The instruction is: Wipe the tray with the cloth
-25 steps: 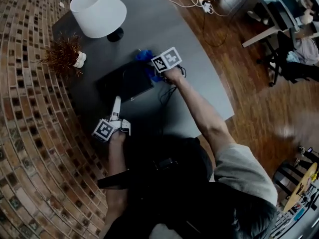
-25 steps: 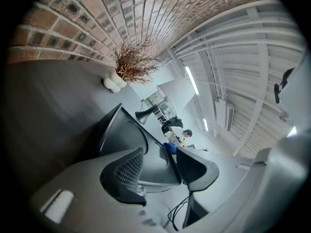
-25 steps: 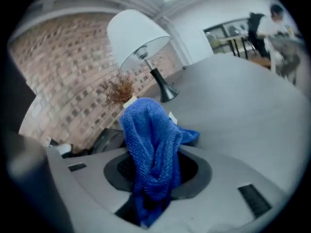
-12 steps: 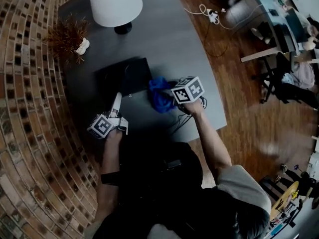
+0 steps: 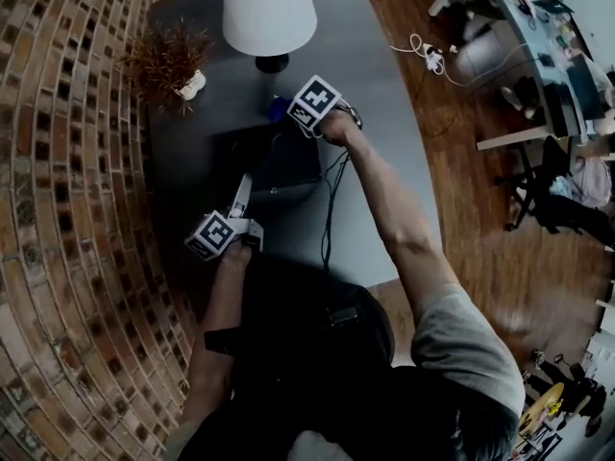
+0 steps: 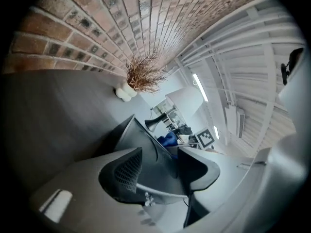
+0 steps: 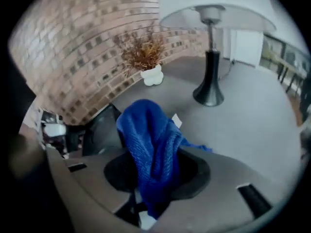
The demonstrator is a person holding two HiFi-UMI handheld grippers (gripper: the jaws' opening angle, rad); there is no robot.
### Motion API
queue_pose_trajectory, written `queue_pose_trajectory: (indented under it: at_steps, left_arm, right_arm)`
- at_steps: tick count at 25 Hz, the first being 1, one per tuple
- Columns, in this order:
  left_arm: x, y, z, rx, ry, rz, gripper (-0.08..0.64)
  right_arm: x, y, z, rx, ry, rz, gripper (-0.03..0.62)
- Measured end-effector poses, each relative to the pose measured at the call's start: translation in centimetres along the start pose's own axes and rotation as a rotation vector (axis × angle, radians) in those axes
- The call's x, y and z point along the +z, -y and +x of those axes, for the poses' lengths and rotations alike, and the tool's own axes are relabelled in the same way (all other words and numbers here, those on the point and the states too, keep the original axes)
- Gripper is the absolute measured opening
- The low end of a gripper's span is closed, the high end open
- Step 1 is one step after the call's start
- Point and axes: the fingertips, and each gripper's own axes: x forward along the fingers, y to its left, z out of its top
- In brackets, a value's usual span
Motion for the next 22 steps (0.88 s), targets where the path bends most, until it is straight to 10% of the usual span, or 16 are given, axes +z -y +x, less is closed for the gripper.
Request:
queue_pose_trajectory:
  at_steps: [10, 13, 19, 22]
  left_arm:
    - [3.1, 0.8, 6.2, -0.119, -0.165, 0.302, 0.250]
    - [3.9, 2.3, 7.4, -0.223, -0.168, 0.256, 0.273]
    - [-1.7, 2.9, -3.1, -0.134, -0.292, 0.331, 0.265]
    - [-6.0, 1.3, -8.7, -0.037, -0.320, 0.224, 0.291]
  right_arm:
    - [-12.0, -12.2, -2.3, 0.182, 0.289, 0.518, 0.129]
    - [-13.8, -16.3, -1.7, 0.270, 0.330, 0.523, 0.130]
    - [-10.2, -7.8, -5.7, 0.184, 0.673, 0.785, 0.132]
    - [-5.5, -3.1, -6.6, 0.177, 0.845, 0.876, 0.132]
